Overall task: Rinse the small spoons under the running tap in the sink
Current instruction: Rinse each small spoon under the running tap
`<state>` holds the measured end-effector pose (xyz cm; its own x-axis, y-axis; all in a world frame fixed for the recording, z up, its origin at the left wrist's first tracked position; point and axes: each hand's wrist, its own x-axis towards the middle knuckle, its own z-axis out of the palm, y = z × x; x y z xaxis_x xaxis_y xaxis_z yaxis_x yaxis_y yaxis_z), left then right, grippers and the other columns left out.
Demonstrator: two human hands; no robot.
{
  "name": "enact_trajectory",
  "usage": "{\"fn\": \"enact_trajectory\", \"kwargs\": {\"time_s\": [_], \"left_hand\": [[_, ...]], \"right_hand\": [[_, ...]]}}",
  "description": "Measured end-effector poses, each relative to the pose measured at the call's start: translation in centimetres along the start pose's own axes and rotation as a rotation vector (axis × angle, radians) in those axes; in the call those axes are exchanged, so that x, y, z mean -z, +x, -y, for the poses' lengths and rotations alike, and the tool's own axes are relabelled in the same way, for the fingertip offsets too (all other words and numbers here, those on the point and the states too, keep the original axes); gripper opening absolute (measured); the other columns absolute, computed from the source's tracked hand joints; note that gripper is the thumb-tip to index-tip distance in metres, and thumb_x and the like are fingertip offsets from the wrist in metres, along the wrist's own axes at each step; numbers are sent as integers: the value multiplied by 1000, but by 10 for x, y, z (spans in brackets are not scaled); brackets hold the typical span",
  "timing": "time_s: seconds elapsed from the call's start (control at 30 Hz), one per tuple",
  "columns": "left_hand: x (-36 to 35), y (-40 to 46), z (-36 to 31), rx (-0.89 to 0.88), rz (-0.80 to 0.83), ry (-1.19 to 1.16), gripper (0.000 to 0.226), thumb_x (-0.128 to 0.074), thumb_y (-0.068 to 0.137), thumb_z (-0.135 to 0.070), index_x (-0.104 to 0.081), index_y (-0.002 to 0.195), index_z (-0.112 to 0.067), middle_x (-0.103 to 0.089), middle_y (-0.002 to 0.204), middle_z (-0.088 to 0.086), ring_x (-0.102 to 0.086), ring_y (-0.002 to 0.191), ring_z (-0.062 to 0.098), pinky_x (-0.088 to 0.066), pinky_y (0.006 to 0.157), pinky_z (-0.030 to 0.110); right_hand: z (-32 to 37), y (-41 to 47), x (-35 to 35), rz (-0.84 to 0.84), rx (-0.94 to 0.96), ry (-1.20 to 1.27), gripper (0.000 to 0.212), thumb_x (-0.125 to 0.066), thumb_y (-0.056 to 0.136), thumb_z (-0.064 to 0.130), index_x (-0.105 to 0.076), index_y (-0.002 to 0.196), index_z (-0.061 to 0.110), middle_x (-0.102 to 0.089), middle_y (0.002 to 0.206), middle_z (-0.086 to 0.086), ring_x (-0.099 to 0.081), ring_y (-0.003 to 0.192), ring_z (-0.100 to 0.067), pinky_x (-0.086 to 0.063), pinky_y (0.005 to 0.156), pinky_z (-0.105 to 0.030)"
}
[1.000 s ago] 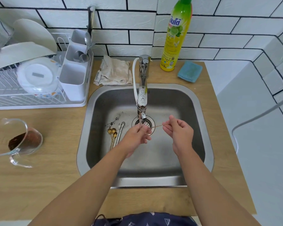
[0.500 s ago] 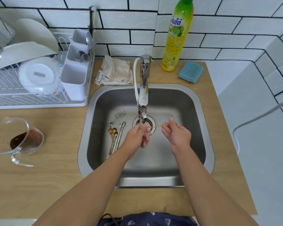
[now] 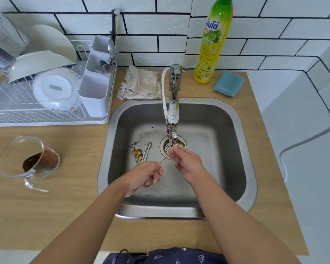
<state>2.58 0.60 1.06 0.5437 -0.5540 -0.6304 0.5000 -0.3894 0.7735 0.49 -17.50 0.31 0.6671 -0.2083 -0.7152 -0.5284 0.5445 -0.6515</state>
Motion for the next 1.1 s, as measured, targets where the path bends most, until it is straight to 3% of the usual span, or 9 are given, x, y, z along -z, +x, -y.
{"fn": "enact_trajectory", "kwargs": {"time_s": [0.1, 0.2, 0.37, 0.57, 0.7, 0.77, 0.87, 0.97, 1.1], "left_hand": [[5, -3, -1, 70, -23, 22, 32, -44, 96, -33, -70, 94, -14, -66, 73, 4, -47, 54, 11, -36, 48, 23], [-5, 3, -3, 16, -216, 10, 28, -47, 103, -34, -63, 102, -11, -64, 70, 1, -46, 51, 9, -34, 45, 22], [-3, 2, -5, 1, -245, 176, 25, -49, 103, -32, -63, 97, -13, -64, 75, -3, -50, 56, 6, -36, 49, 20], [18, -12, -1, 169, -114, 208, 23, -39, 106, -24, -58, 106, -13, -59, 83, 6, -60, 71, 15, -48, 54, 24], [19, -10, 8, 240, -94, 156, 22, -36, 105, -26, -54, 97, -17, -45, 74, 2, -42, 64, 14, -41, 52, 25], [16, -9, 13, 259, -91, 121, 21, -36, 103, -29, -53, 95, -20, -42, 72, -1, -36, 62, 12, -33, 50, 24], [10, -7, 16, 261, -110, 113, 18, -41, 98, -29, -56, 92, -22, -41, 69, -4, -33, 59, 12, -28, 48, 23], [3, -5, 14, 249, -150, 110, 14, -44, 95, -29, -54, 88, -22, -39, 68, -4, -31, 57, 11, -23, 46, 24], [0, -4, 11, 243, -161, 121, 22, -41, 99, -37, -47, 89, -20, -36, 72, -2, -28, 58, 11, -22, 45, 23]], "right_hand": [[-1, 0, -2, -16, 5, 46, 11, -73, 95, 17, -72, 84, 19, -80, 80, 5, -75, 74, -2, -42, 56, -17], [-16, -5, -8, 41, 13, -7, 14, -80, 87, 9, -71, 92, 18, -79, 82, 5, -68, 73, -7, -45, 57, -17], [-19, -6, -8, 29, 161, -87, 61, -80, 85, 4, -47, 123, 38, -77, 107, -2, -75, 84, -15, -48, 70, -27], [-23, -8, -14, 93, 276, -239, 15, -68, 98, 16, -68, 111, 24, -76, 100, -3, -79, 82, -15, -50, 62, -18], [-25, -5, -19, 112, 223, -166, 19, -53, 107, 19, -69, 117, 17, -81, 102, 1, -77, 96, -10, -56, 73, -21], [-25, -5, -16, 132, 212, -147, 18, -59, 104, 14, -68, 120, 15, -81, 104, -3, -77, 96, -12, -58, 74, -24], [-26, -3, -12, 87, 248, -177, 14, -71, 95, 10, -72, 108, 11, -81, 94, -12, -77, 85, -16, -60, 72, -24], [-21, 0, -11, 50, 219, -149, 15, -62, 101, 17, -74, 98, 10, -81, 90, -10, -79, 88, -21, -62, 71, -25], [-18, 0, -7, 157, 215, -129, 14, -67, 99, 13, -69, 114, 11, -81, 100, -8, -78, 95, -19, -62, 78, -27]]}}
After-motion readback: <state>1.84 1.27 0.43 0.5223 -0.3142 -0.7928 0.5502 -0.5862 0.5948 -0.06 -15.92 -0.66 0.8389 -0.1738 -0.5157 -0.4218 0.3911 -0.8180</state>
